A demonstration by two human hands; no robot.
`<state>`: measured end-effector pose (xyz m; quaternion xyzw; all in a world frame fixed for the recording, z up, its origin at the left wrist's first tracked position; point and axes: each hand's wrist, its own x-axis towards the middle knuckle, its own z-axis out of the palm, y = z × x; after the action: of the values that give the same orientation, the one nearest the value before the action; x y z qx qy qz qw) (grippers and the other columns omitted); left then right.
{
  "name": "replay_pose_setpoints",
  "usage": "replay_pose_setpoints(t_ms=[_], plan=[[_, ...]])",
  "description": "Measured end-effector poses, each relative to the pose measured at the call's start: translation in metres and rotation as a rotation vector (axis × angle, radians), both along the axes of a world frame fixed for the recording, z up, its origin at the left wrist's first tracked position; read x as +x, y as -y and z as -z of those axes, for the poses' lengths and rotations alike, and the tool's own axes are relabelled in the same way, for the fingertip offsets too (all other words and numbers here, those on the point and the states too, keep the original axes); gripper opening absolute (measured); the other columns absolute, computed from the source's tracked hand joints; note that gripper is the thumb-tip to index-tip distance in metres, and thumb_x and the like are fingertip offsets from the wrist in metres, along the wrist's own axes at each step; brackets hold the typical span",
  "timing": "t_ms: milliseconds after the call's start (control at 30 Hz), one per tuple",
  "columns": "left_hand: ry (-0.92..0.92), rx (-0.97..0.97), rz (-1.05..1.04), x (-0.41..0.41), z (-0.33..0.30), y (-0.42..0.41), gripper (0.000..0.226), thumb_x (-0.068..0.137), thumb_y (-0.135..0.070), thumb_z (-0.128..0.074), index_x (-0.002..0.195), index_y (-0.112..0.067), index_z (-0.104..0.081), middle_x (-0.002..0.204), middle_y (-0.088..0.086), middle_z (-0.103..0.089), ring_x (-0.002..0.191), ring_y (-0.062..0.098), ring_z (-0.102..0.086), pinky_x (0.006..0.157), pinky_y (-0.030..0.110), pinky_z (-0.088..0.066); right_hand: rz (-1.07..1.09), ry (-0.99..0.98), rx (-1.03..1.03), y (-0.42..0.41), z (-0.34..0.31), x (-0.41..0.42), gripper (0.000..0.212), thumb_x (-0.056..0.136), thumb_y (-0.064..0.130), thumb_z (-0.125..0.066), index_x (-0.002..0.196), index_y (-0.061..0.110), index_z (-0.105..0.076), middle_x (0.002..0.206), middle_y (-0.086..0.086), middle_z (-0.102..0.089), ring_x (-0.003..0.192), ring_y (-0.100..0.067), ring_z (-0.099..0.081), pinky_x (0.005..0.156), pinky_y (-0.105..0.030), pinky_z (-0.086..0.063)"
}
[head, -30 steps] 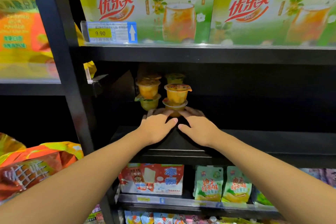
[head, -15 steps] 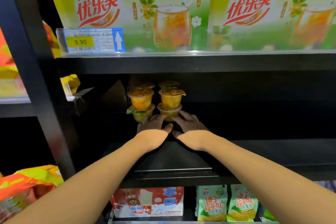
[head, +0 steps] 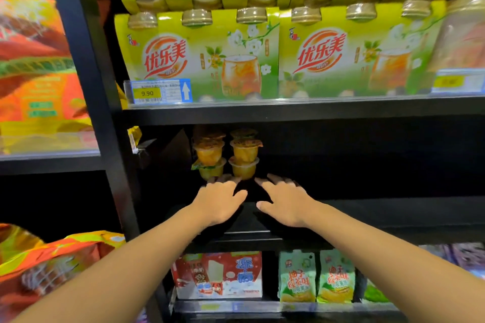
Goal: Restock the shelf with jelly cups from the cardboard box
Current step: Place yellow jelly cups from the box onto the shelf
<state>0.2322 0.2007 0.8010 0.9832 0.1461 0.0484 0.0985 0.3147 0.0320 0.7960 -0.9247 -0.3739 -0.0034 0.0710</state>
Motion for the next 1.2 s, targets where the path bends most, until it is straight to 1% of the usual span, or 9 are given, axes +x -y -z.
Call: replay_pose_setpoints(t_ms=[67, 200, 467, 567, 700, 833, 1033, 1100, 1200], plan=[[0.049, 0.026, 0.062, -0.020, 0.002, 0.010, 0.051, 0.104, -0.041, -0.037, 0.152, -0.023, -0.035, 0.150, 0.008, -0.044, 0.137, 0.033, -0.037, 0.110, 0.046, -0.036, -0.024, 0.013, 0.029, 0.010, 0.001, -0.015, 0.065, 0.100, 0.052, -0.044, 0.157, 0.030, -0.024, 0.163, -0.008, -0.024, 0.147, -0.034, -0.024, 0.119, -0.048, -0.026], [0.277, -0.068, 0.160, -0.065, 0.016, 0.037, 0.048, 0.101, -0.023, -0.045, 0.149, -0.023, -0.044, 0.154, -0.003, -0.040, 0.145, 0.018, -0.027, 0.117, 0.040, -0.028, -0.096, 0.055, 0.154, 0.026, 0.014, -0.049, 0.057, 0.099, 0.047, -0.045, 0.152, 0.026, -0.037, 0.161, -0.004, -0.029, 0.149, -0.025, -0.021, 0.121, -0.047, -0.021], [0.492, -0.039, 0.229, -0.145, 0.068, 0.060, 0.038, 0.091, -0.022, -0.057, 0.128, -0.034, -0.054, 0.126, -0.022, -0.047, 0.125, 0.002, -0.034, 0.107, 0.026, -0.033, -0.153, 0.215, 0.169, 0.074, 0.032, -0.130, 0.049, 0.098, 0.041, -0.048, 0.145, 0.029, -0.042, 0.137, 0.006, -0.040, 0.125, -0.020, -0.034, 0.105, -0.038, -0.036], [0.403, -0.062, 0.268, -0.167, 0.101, 0.067, 0.043, 0.094, -0.023, -0.054, 0.136, -0.032, -0.050, 0.133, -0.016, -0.047, 0.129, 0.006, -0.034, 0.110, 0.027, -0.032, -0.134, 0.156, 0.166, 0.086, 0.060, -0.153, 0.048, 0.097, 0.038, -0.048, 0.144, 0.029, -0.043, 0.137, 0.007, -0.043, 0.128, -0.018, -0.037, 0.107, -0.036, -0.036], [0.206, -0.063, 0.319, -0.187, 0.163, 0.078, 0.054, 0.094, -0.023, -0.054, 0.147, -0.023, -0.043, 0.144, -0.005, -0.043, 0.136, 0.020, -0.034, 0.113, 0.034, -0.030, -0.033, 0.044, 0.038, 0.098, 0.129, -0.176, 0.061, 0.096, 0.041, -0.051, 0.152, 0.025, -0.033, 0.154, -0.006, -0.034, 0.141, -0.028, -0.031, 0.116, -0.042, -0.030], [0.135, -0.126, 0.367, -0.200, 0.231, 0.087, 0.055, 0.085, -0.020, -0.054, 0.140, -0.018, -0.051, 0.135, 0.003, -0.051, 0.127, 0.026, -0.041, 0.109, 0.040, -0.035, 0.047, -0.107, -0.120, 0.117, 0.197, -0.201, 0.071, 0.094, 0.042, -0.055, 0.156, 0.025, -0.024, 0.158, -0.013, -0.024, 0.144, -0.035, -0.025, 0.117, -0.042, -0.022], [0.020, -0.273, 0.294, -0.203, 0.331, 0.113, 0.053, 0.078, -0.021, -0.050, 0.129, -0.012, -0.061, 0.127, 0.009, -0.061, 0.120, 0.033, -0.049, 0.104, 0.039, -0.037, 0.157, -0.328, -0.153, 0.141, 0.307, -0.210, 0.071, 0.083, 0.049, -0.048, 0.149, 0.024, -0.037, 0.147, -0.011, -0.033, 0.131, -0.036, -0.035, 0.108, -0.044, -0.037], [-0.032, -0.289, 0.290, -0.200, 0.365, 0.120, 0.051, 0.079, -0.017, -0.052, 0.129, -0.015, -0.060, 0.127, 0.011, -0.061, 0.120, 0.035, -0.051, 0.104, 0.043, -0.040, 0.193, -0.373, -0.140, 0.149, 0.347, -0.205, 0.067, 0.088, 0.044, -0.052, 0.149, 0.020, -0.035, 0.146, -0.013, -0.034, 0.131, -0.036, -0.033, 0.106, -0.046, -0.038], [-0.087, -0.352, 0.283, -0.198, 0.437, 0.133, 0.045, 0.089, -0.014, -0.059, 0.133, -0.014, -0.058, 0.134, 0.010, -0.058, 0.129, 0.031, -0.047, 0.109, 0.037, -0.032, 0.208, -0.421, -0.127, 0.163, 0.428, -0.198, 0.058, 0.094, 0.034, -0.056, 0.146, 0.016, -0.038, 0.144, -0.014, -0.035, 0.133, -0.038, -0.032, 0.107, -0.046, -0.037]])
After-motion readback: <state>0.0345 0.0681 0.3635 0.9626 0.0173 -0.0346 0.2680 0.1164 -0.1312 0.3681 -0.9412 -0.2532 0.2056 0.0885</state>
